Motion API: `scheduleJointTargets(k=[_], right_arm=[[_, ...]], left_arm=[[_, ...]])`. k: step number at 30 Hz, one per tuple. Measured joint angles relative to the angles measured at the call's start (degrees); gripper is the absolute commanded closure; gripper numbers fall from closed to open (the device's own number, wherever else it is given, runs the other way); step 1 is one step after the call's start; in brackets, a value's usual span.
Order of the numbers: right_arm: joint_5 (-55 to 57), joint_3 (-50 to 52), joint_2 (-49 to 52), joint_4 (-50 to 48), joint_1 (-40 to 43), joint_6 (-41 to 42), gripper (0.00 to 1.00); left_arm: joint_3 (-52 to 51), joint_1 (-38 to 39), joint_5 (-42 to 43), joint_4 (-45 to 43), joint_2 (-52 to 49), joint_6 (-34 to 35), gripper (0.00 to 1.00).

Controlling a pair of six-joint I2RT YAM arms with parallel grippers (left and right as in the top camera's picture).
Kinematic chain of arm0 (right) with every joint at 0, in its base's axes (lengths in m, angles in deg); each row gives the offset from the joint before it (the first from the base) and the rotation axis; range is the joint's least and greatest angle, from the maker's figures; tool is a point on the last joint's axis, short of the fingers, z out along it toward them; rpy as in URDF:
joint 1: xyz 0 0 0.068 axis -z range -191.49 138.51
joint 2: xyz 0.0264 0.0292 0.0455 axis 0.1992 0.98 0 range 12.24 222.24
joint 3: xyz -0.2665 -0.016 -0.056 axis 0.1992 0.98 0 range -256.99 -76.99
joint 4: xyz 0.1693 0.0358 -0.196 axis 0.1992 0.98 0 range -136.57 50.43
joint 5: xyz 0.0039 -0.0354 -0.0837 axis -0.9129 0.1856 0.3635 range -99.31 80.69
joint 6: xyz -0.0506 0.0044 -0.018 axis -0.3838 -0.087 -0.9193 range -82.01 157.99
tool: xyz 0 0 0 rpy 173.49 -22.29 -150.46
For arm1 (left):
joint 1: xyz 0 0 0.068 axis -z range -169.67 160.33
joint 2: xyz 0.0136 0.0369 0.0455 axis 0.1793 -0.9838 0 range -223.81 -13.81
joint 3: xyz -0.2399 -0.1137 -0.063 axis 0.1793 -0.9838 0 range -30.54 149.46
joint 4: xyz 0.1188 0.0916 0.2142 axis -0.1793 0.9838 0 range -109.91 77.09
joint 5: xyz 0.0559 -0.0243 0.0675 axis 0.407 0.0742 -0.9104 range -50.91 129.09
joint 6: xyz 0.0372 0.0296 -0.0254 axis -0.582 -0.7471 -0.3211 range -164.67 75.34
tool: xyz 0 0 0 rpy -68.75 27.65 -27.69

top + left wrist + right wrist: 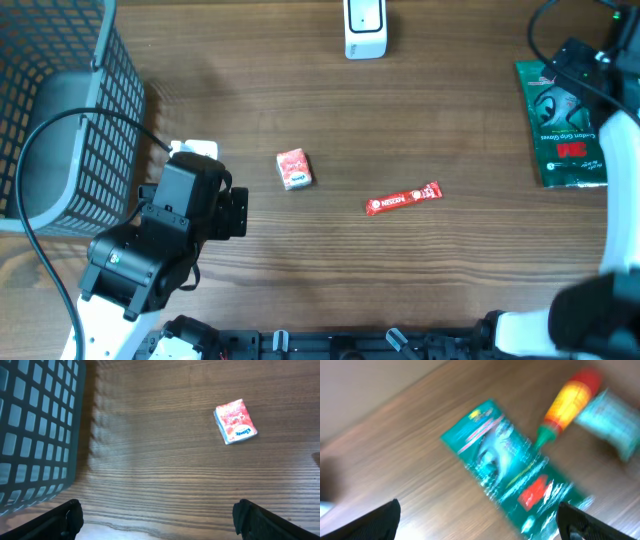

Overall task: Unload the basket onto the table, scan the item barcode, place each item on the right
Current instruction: 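Carry the glove pack to the right edge and release it, then grasp the red Nescafe coffee stick with the right gripper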

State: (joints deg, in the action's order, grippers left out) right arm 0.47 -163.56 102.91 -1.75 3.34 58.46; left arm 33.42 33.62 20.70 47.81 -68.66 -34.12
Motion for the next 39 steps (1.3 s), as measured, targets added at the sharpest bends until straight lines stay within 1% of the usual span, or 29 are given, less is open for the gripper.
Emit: scheduleJointTargets(k=[1, 3, 5, 6, 8, 9, 10, 12, 13, 14, 15, 18, 20, 21, 23, 24, 25, 26, 27, 28, 29, 31, 32, 36, 39], right_arm=[[-3.37, -0.04, -2.75, 4.50, 0.00, 4.26, 0.00], [-9.49, -0.17, -5.90, 10.78, 0.04, 9.94, 0.01], [-16.17, -0.15, -7.04, 16.68, 0.04, 11.17, 0.03], [-18.56, -0.02, -7.02, 18.21, -0.09, 10.34, 0.04], [-22.10, 1.68, -7.02, 18.93, -1.09, 5.68, 0.04], [-23.23, 2.91, -6.99, 18.93, -1.99, 2.84, 0.08], [-24.00, 4.68, -6.99, 18.12, -3.04, -0.37, 0.12], [-25.40, 9.97, -6.78, 15.04, -5.88, -7.28, 0.13], [-25.70, 11.85, -6.51, 13.38, -6.67, -8.66, 0.11], [-26.40, 15.30, -6.08, 10.47, -7.87, -10.69, 0.04], [-26.97, 18.01, -5.44, 9.14, -8.90, -11.78, 0.00], [-29.07, 24.72, -3.41, 7.13, -13.66, -14.36, 0.00], [-28.76, 26.73, -2.45, 6.73, -19.15, -13.14, 0.00], [-28.11, 27.02, -2.38, 5.90, -21.70, -9.70, 0.00], [-28.28, 26.99, -2.38, 3.52, -25.77, 0.92, 0.00], [-29.81, 26.97, -2.38, 1.75, -27.89, 9.84, 0.09], [-31.36, 26.97, -2.38, 0.85, -29.14, 15.45, 0.26], [-32.39, 26.99, -2.38, -0.46, -30.12, 19.91, 0.27], [-32.96, 26.99, -2.38, -1.55, -30.73, 23.10, 0.22], [-33.51, 26.99, -2.38, -2.56, -31.52, 27.71, 0.08], [-33.73, 26.97, -2.38, -2.67, -32.35, 33.00, 0.04], [-33.40, 26.99, -2.36, -1.81, -33.42, 45.18, 0.20], [-33.09, 26.97, -1.97, -1.14, -34.03, 48.46, 0.24], [-31.52, 26.97, 3.82, -1.64, -34.40, 62.03, 0.36], [-31.15, 26.97, 7.89, -2.12, -34.40, 66.55, 0.39]], left_arm=[[0.00, 0.02, -0.02, -0.04, 0.00, 0.00, 0.00], [0.00, 0.02, -0.02, -0.11, 0.00, 0.00, 0.00], [0.00, 0.02, -0.02, 0.00, 0.00, 0.00, 0.00], [0.00, 0.00, -0.02, -0.02, 0.00, 0.00, 0.00], [0.00, 0.00, -0.02, 0.00, 0.00, 0.00, 0.00], [0.00, 0.02, 0.00, 0.00, 0.00, 0.00, 0.00], [0.00, 0.00, 0.00, -0.02, 0.00, 0.00, 0.00], [0.00, 0.02, 0.00, 0.00, 0.00, 0.00, 0.00], [0.00, 0.00, 0.00, 0.00, 0.00, 0.00, 0.00], [0.00, 0.00, -0.02, 0.00, 0.00, 0.00, 0.00], [0.00, 0.02, -0.02, 0.00, 0.00, 0.00, 0.00], [0.00, 0.00, 0.00, 0.00, 0.00, 0.00, 0.00], [0.00, 0.02, -0.02, 0.00, 0.00, 0.00, 0.00], [0.00, 0.00, -0.02, 0.00, 0.00, 0.00, 0.00], [0.00, 0.02, 0.00, 0.00, 0.00, 0.00, 0.00], [0.00, 0.00, -0.02, 0.00, 0.00, 0.00, 0.00], [0.00, 0.00, 0.00, 0.00, 0.00, 0.00, 0.00], [0.00, 0.00, -0.02, 0.02, 0.00, 0.00, 0.00], [0.00, 0.02, -0.02, 0.00, 0.00, 0.00, 0.00], [0.00, 0.00, -0.02, 0.00, 0.00, 0.00, 0.00], [0.00, 0.00, -0.02, 0.00, 0.00, 0.00, 0.00], [0.00, 0.02, 0.00, 0.00, 0.00, 0.00, 0.00], [0.00, 0.00, -0.02, 0.00, 0.00, 0.00, 0.00], [0.00, 0.02, -0.02, 0.00, 0.00, 0.00, 0.00], [0.00, 0.02, -0.02, 0.00, 0.00, 0.00, 0.00]])
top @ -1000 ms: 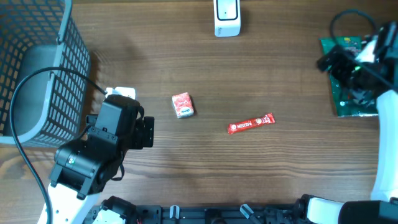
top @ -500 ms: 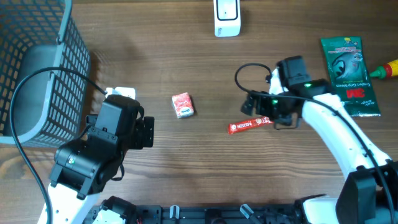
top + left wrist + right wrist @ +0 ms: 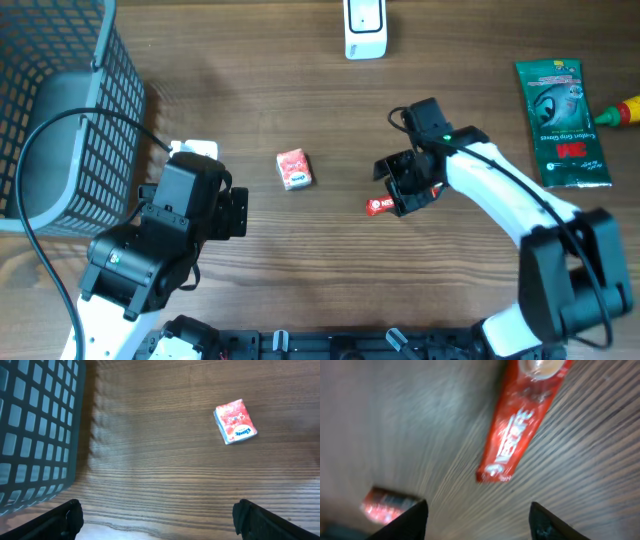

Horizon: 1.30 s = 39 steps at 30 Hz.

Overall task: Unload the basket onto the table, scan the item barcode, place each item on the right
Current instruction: 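Grasp the red Nescafe coffee stick with the right gripper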

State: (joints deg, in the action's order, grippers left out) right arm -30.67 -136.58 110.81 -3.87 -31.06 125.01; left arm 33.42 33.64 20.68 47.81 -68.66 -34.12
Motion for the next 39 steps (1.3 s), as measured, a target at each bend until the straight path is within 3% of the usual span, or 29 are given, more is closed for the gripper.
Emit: scheduleJointTargets(k=[10, 19, 29, 33, 39], right_arm=[[5.35, -9.11, 9.22, 4.02, 0.00, 4.00, 0.53], [6.27, -9.60, 13.42, 7.26, 0.02, 4.00, 0.53], [5.20, -11.67, 15.47, 10.34, 0.20, 2.36, 0.95], [6.80, -11.69, 16.00, 16.00, -0.79, 1.57, 0.96], [4.92, -11.72, 15.63, 13.84, -0.63, -6.23, 0.96]], left_arm=[[0.00, -0.02, 0.02, 0.00, 0.00, 0.00, 0.00], [0.00, -0.02, 0.00, 0.00, 0.00, 0.00, 0.00], [0.00, -0.02, 0.00, 0.00, 0.00, 0.00, 0.00], [0.00, 0.00, 0.00, 0.00, 0.00, 0.00, 0.00], [0.00, -0.02, 0.00, 0.00, 0.00, 0.00, 0.00]])
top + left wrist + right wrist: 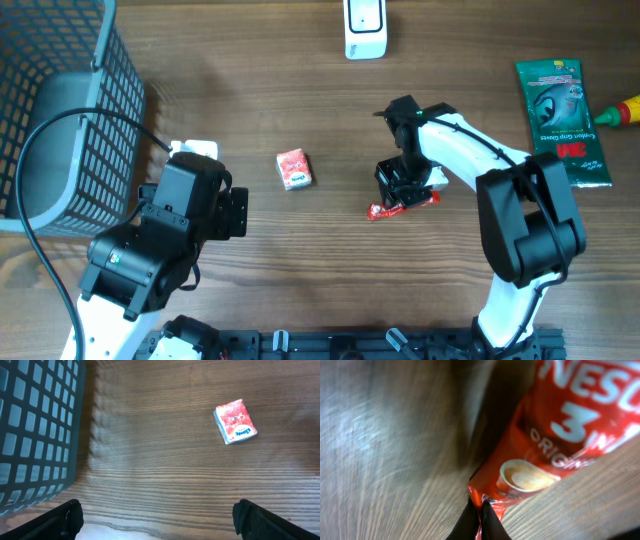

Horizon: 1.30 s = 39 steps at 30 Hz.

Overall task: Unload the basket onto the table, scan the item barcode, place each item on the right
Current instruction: 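Grasp the red Nescafe coffee stick with the right gripper, then lift the coffee stick and carry it to the white scanner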

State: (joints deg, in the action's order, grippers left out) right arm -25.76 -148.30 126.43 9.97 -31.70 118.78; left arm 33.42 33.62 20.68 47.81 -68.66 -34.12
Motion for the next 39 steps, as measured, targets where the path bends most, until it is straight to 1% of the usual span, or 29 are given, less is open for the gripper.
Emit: scheduleJointTargets(k=[3, 6, 7, 8, 9, 12, 14, 19, 22, 23, 29, 33, 36, 39], right_arm=[[-0.02, 0.02, -3.65, -1.86, 0.07, -7.13, 0.96], [-0.02, 0.00, -12.13, -5.29, 0.04, -16.72, 0.96], [-0.04, 0.00, -14.84, -5.79, 0.04, -19.93, 0.96], [-0.04, -0.02, -15.47, -5.86, 0.04, -22.40, 0.96], [-0.04, -0.02, -19.10, -5.86, 0.04, -25.20, 0.96], [-0.09, -0.02, -21.53, -6.10, 0.04, -33.66, 0.96], [-2.54, 0.00, -21.53, -8.61, 0.11, -38.27, 0.96], [-15.08, 0.24, -21.53, -18.82, 0.15, -45.48, 0.96], [-25.55, 1.05, -21.53, -26.64, 0.15, -52.94, 0.96], [-27.96, 1.31, -21.53, -28.39, 0.15, -54.23, 0.96], [-47.17, 4.87, -21.53, -45.62, 0.15, -60.83, 0.96], [-63.52, 5.11, -21.53, -57.51, 0.15, -67.36, 0.95], [-69.88, 5.14, -21.53, -60.00, 0.15, -69.11, 0.95], [-72.83, 5.14, -21.53, -60.46, 0.15, -70.23, 0.96]], left_arm=[[0.00, 0.00, 0.02, 0.00, 0.00, 0.00, 0.00], [0.00, 0.00, 0.00, 0.00, 0.00, 0.00, 0.00], [0.00, 0.00, 0.00, 0.00, 0.00, 0.00, 0.00], [0.00, 0.00, 0.02, 0.00, 0.00, 0.00, 0.00], [0.00, 0.02, 0.02, 0.00, 0.00, 0.00, 0.00], [0.00, 0.00, 0.00, 0.00, 0.00, 0.00, 0.00], [0.00, 0.00, 0.02, 0.00, 0.00, 0.00, 0.00], [0.00, 0.00, 0.00, 0.00, 0.00, 0.00, 0.00], [0.00, 0.00, 0.02, 0.00, 0.00, 0.00, 0.00], [0.00, 0.00, 0.02, 0.00, 0.00, 0.00, 0.00], [0.00, 0.02, 0.00, 0.02, 0.00, 0.00, 0.00], [0.00, 0.00, 0.02, 0.00, 0.00, 0.00, 0.00], [0.00, 0.02, 0.02, 0.00, 0.00, 0.00, 0.00], [0.00, 0.02, 0.02, 0.00, 0.00, 0.00, 0.00]])
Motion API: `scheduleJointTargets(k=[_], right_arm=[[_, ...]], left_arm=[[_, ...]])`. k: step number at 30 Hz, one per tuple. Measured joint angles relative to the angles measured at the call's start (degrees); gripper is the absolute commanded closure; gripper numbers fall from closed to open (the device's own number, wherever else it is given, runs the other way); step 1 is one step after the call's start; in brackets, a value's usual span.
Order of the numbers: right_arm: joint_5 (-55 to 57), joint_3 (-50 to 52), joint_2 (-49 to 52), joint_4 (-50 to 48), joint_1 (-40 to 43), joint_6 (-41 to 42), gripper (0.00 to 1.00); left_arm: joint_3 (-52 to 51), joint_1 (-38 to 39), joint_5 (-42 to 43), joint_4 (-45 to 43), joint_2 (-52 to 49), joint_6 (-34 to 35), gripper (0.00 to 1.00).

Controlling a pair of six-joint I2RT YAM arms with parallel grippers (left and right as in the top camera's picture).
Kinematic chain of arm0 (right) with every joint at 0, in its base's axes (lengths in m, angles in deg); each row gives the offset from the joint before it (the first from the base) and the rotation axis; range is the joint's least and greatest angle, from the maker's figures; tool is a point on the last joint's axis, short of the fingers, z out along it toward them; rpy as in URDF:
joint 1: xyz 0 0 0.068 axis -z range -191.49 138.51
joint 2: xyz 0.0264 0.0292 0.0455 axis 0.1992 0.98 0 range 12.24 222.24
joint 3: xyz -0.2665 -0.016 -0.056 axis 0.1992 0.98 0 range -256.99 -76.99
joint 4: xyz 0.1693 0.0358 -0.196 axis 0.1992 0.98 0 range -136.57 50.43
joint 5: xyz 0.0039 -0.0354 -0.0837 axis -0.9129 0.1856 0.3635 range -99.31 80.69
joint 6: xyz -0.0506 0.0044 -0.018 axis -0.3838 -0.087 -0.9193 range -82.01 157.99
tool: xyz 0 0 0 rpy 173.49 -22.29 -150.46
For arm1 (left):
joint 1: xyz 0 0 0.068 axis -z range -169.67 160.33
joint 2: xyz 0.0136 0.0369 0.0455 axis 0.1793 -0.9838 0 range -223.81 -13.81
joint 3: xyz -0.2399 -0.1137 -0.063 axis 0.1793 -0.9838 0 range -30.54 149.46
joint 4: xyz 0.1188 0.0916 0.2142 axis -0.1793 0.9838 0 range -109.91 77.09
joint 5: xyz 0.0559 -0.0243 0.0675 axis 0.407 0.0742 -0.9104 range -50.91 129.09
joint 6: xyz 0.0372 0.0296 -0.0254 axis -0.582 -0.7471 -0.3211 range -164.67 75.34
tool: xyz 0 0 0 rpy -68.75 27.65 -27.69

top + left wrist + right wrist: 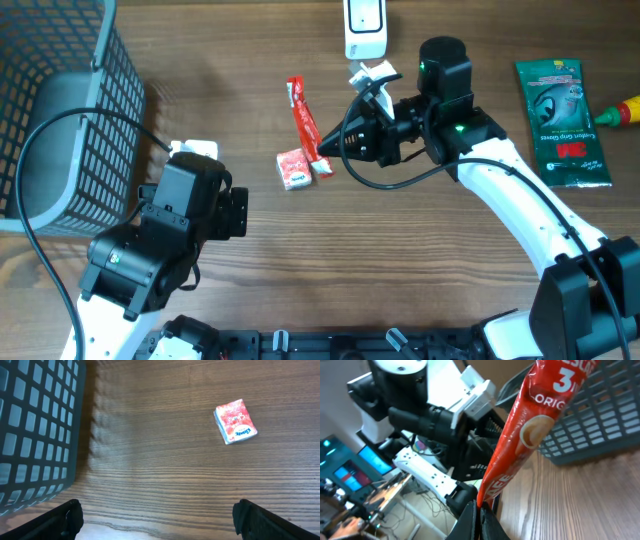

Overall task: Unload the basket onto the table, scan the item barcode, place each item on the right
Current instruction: 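Lift the coffee stick and carry it to the white scanner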

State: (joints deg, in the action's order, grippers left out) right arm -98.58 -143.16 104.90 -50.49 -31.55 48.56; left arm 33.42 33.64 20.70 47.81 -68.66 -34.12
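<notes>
A red Nescafe sachet hangs above the table, left of the white scanner at the far edge. My right gripper is shut on the sachet's lower end. In the right wrist view the sachet rises from the closed jaws of the right gripper. My left gripper stands open over bare wood at the left, with nothing between its fingers.
A small red tissue pack lies just under the held sachet. A grey wire basket fills the left edge. A green packet and a yellow bottle lie at the far right. A white object sits by the left arm.
My right gripper was down on the table, shut on the sachet's end. It now holds the sachet in the air, up and to the left, beside the scanner. The left arm has not moved.
The sachet lay mid-table while my right arm was at the far right over the green packet. Then the right gripper stood open over the sachet, then was shut on its end on the table. It now holds the sachet up near the scanner.
</notes>
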Motion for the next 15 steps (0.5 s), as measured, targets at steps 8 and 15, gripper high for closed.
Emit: scheduleJointTargets(k=[8, 15], right_arm=[[-0.07, 0.04, 0.00, -6.03, 0.00, -1.68, 0.96], [-0.07, 0.04, 0.00, -6.08, 0.00, -1.68, 0.96]], left_arm=[[0.00, 0.00, 0.00, 0.00, 0.00, 0.00, 0.00], [0.00, -0.02, 0.00, 0.00, 0.00, 0.00, 0.00]])
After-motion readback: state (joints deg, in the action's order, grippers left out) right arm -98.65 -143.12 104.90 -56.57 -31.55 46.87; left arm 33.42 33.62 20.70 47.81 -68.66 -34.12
